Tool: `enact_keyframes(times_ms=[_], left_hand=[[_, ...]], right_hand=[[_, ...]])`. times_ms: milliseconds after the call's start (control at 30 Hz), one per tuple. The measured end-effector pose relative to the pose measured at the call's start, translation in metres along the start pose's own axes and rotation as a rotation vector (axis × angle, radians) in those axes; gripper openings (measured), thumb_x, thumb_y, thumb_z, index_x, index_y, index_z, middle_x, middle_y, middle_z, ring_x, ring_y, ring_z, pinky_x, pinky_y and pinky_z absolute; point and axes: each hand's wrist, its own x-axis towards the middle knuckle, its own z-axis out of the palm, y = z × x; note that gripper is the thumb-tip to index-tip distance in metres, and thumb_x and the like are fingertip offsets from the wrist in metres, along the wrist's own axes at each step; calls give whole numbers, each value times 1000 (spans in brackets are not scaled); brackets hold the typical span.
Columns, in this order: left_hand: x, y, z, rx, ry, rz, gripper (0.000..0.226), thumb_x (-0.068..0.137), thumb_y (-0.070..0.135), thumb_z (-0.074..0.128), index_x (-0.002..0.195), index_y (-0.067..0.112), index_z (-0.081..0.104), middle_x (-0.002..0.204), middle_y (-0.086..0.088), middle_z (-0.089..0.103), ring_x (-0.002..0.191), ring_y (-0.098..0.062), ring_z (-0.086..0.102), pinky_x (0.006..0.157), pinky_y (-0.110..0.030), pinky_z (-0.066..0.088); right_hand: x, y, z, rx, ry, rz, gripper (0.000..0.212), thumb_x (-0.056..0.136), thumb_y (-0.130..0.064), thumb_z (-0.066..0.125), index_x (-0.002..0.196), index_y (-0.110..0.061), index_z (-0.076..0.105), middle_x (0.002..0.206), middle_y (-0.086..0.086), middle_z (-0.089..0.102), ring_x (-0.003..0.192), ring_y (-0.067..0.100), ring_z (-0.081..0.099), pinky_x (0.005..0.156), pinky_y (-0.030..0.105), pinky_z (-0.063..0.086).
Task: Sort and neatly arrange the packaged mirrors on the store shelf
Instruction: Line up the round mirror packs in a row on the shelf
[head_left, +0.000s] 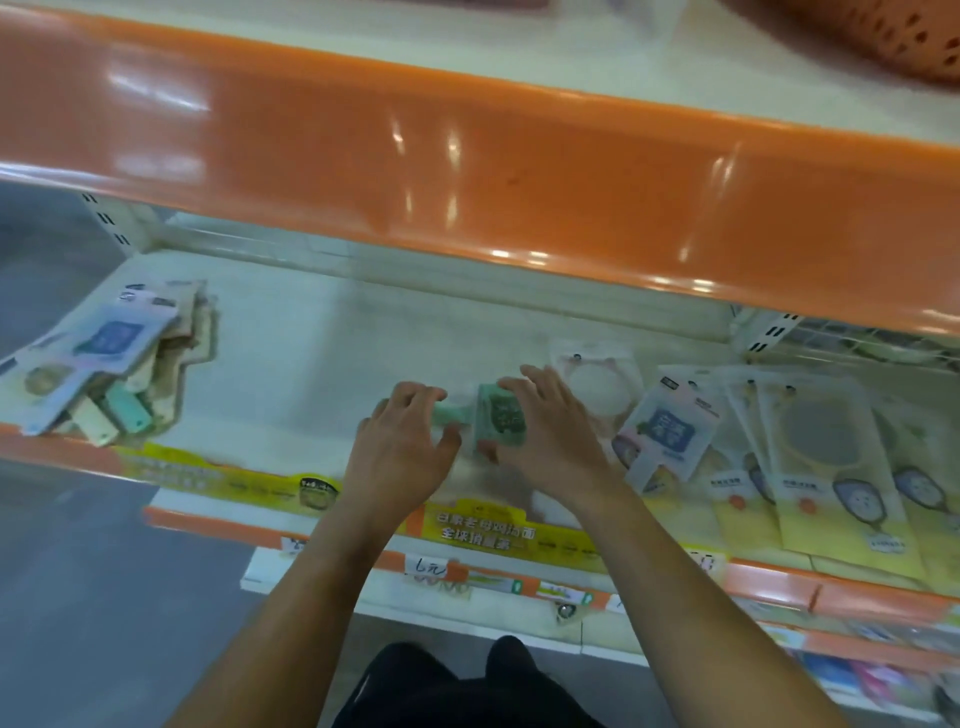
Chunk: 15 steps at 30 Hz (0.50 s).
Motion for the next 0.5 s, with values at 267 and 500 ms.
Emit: enact_keyframes(times_ms=[267, 500], left_hand=[[13, -40, -15, -9, -31, 34, 37, 89, 35, 55, 122, 19, 54, 124, 0, 51, 109, -25, 55, 90, -41, 45], [12, -50, -24, 31, -63, 78, 38, 92, 36, 51, 125, 19, 52, 127, 1, 49, 111, -22, 53, 91, -41, 44]], right_hand=[[13, -10, -7, -56, -195, 26, 100, 70, -64, 73, 151, -34, 23, 160, -3, 17, 148, 23, 10, 117, 44, 16], [8, -22, 3, -41, -119, 66, 90, 71, -64, 71, 146, -31, 32, 150, -3, 31, 139, 25, 23, 111, 42, 23]])
